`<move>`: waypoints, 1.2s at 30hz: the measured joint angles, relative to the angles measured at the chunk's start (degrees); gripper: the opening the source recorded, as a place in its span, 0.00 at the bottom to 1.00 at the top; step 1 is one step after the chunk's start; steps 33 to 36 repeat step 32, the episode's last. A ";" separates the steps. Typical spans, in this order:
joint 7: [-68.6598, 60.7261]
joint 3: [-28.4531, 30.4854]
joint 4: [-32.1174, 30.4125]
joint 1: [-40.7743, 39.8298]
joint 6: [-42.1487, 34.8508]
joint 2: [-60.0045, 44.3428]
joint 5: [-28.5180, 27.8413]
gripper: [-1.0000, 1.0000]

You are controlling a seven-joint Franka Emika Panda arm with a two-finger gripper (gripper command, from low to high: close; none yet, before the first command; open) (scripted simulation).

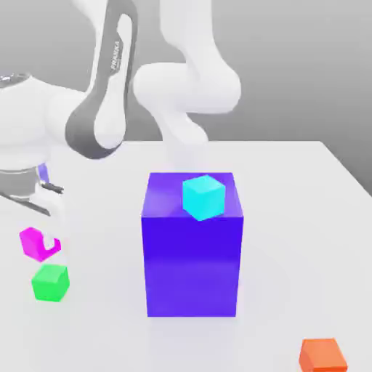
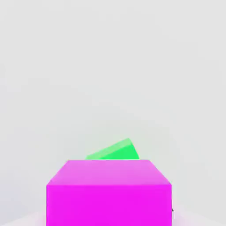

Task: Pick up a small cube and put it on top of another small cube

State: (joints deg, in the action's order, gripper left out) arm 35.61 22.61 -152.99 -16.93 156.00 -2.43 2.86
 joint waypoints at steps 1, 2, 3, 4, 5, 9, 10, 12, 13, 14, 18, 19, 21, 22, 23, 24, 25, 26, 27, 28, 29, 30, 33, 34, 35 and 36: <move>-0.61 -0.20 0.05 -0.05 0.68 -0.79 0.83 0.00; -1.24 -0.44 0.07 -0.13 1.40 -1.62 1.70 0.00; -1.91 -0.75 0.09 -0.27 2.14 -2.49 2.62 0.00; -2.61 -1.14 0.09 -0.51 2.92 -3.40 3.59 0.00; -3.35 -1.56 0.07 -0.76 3.72 -4.35 4.62 0.00; -6.34 -3.97 -0.10 -2.43 6.94 -8.19 8.82 1.00; -6.34 -3.97 -0.10 -2.43 6.94 -8.19 8.82 1.00; -6.34 -3.97 -0.10 -2.43 6.94 -8.19 8.82 1.00; -6.34 -3.97 -0.10 -2.43 6.94 -8.19 8.82 1.00; -6.34 -3.97 -0.10 -2.43 6.94 -8.19 8.82 1.00; -5.14 -3.12 -0.01 -1.90 5.73 -6.69 7.11 1.00; -4.37 -2.69 0.03 -1.66 4.95 -5.75 6.03 1.00; -2.81 -2.23 0.08 -1.60 3.37 -3.84 3.86 1.00; -2.10 -1.94 0.09 -1.50 2.59 -2.92 2.87 1.00; -1.43 -1.73 0.08 -1.51 1.82 -2.04 1.94 1.00; -0.81 -1.56 0.06 -1.54 1.09 -1.19 1.08 1.00; -0.23 -1.46 0.02 -1.62 0.39 -0.39 0.28 1.00; 0.30 -1.40 -0.03 -1.71 -0.27 0.37 -0.45 1.00; 0.79 -1.31 -0.10 -1.78 -0.90 1.08 -1.13 1.00; 1.25 -1.23 -0.19 -1.84 -1.48 1.74 -1.75 1.00; 1.67 -1.21 -0.30 -1.97 -2.02 2.36 -2.33 1.00; 2.06 -1.18 -0.43 -2.08 -2.52 2.92 -2.86 1.00; 2.75 -1.13 -0.74 -2.29 -3.37 3.89 -3.81 1.00; 2.75 -1.13 -0.74 -2.29 -3.37 3.89 -3.81 1.00; 2.75 -1.13 -0.74 -2.29 -3.37 3.89 -3.81 1.00; 2.75 -1.13 -0.74 -2.29 -3.37 3.89 -3.81 1.00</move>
